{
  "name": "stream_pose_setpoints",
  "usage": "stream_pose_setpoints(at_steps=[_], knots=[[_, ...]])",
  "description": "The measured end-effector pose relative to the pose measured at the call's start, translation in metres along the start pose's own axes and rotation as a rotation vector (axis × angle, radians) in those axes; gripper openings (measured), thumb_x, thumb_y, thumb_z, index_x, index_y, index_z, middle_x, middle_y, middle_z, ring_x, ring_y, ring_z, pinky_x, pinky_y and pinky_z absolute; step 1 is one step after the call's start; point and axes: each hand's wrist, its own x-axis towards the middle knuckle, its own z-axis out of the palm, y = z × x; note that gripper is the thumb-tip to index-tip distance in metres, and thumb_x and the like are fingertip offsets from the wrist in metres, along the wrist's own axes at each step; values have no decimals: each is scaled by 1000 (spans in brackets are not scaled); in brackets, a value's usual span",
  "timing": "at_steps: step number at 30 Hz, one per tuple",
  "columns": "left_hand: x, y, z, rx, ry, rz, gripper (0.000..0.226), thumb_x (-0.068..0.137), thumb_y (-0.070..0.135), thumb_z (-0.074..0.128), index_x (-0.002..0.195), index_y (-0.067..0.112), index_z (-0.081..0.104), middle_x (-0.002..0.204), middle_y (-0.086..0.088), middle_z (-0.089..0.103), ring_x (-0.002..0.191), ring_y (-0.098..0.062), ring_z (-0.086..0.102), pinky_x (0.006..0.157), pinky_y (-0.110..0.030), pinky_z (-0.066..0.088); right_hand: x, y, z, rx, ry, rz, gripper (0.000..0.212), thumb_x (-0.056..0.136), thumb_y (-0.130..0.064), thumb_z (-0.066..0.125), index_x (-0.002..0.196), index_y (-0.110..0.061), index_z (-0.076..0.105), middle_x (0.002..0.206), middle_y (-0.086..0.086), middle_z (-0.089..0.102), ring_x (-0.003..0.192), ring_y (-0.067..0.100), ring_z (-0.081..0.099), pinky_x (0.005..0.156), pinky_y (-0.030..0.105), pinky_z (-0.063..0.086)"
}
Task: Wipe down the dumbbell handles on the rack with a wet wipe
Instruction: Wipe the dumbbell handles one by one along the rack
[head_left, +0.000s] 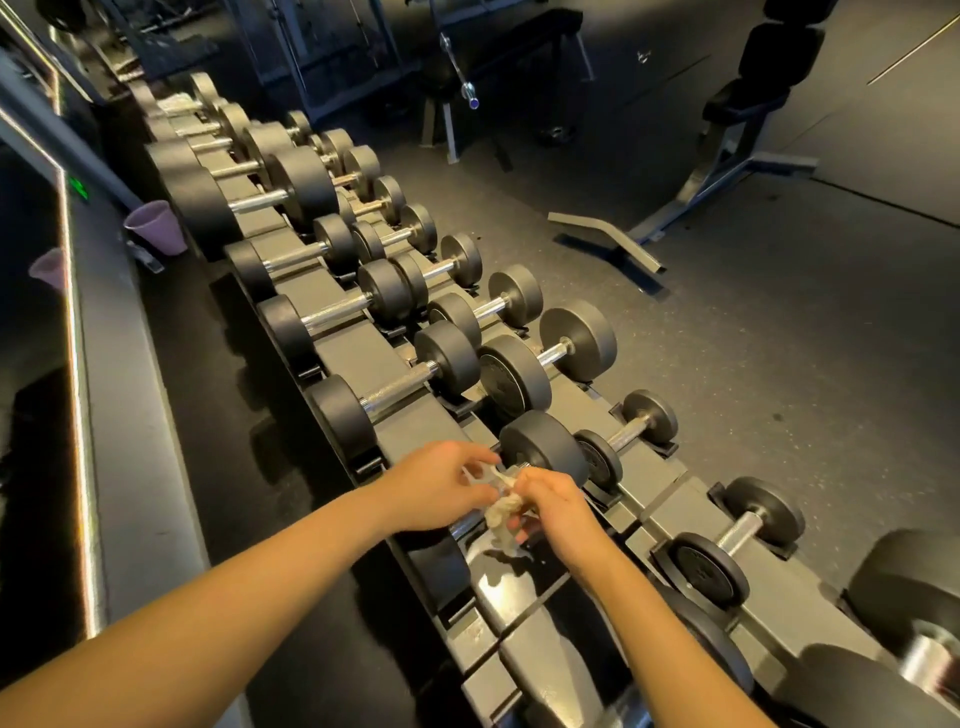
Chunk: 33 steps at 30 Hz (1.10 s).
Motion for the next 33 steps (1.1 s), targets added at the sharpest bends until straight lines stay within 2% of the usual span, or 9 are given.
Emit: stream_pose_setpoints(at_steps=[2,6,10,14,19,23,26,29,33], knots=[[20,9,6,-207,-125,9,35,93,34,70,127,27,67,105,5,73,93,-10,70,90,-32,58,1,-4,-5,-57,49,-19,29,104,-15,46,85,-2,64,77,9,62,70,18,59,63,31,50],[48,10,8,-440,-77,-111,15,96,17,68,92,5,76,72,-4,70,65,-13,64,60,-22,54,15,3,-11,-554,399,-32,29,99,-36,60,74,-21,64,65,-1,62,61,14,59,62,40,53],[65,7,5,-621,-72,-208,15,98,14,64,99,5,76,81,-11,69,65,-15,63,57,-23,53,24,3,9,-239,629,71,30,96,-28,67,73,-8,68,63,11,65,56,23,64,64,48,59],[73,-7,-1,-556,-318,-123,17,92,11,66,109,13,70,84,-8,70,72,-19,66,61,-26,53,25,-6,27,154,667,39,20,100,-17,61,87,-6,71,69,7,71,61,16,68,65,31,60],[84,-28,-8,-449,-353,19,17,86,23,81,81,19,65,69,1,68,63,-13,62,57,-25,49,31,-20,41,197,740,53,14,99,-15,63,90,-11,73,78,6,75,75,21,74,73,38,63],[99,-37,-2,-467,-145,62,8,86,12,77,89,7,71,78,-10,73,68,-18,66,73,-40,60,25,-18,50,-440,985,167,18,92,-22,63,74,-24,61,60,-1,60,58,14,58,54,29,42],[107,-39,15,-354,-79,118,9,88,20,73,81,14,76,74,-4,73,70,-18,68,74,-41,60,20,-5,64,-767,967,384,19,94,-31,58,77,-24,59,64,-7,55,60,13,52,55,31,36],[111,-41,29,-247,-76,159,30,93,30,68,65,19,71,57,5,63,57,-11,59,61,-33,52,32,21,72,-604,987,440,23,100,-28,55,81,-22,67,67,-7,61,63,9,59,61,31,53],[116,-41,36,-202,-105,160,41,97,32,65,60,15,67,58,-3,62,58,-19,60,63,-36,51,53,28,74,-68,943,403,29,100,-16,52,76,-14,67,72,8,68,71,26,69,70,48,61]])
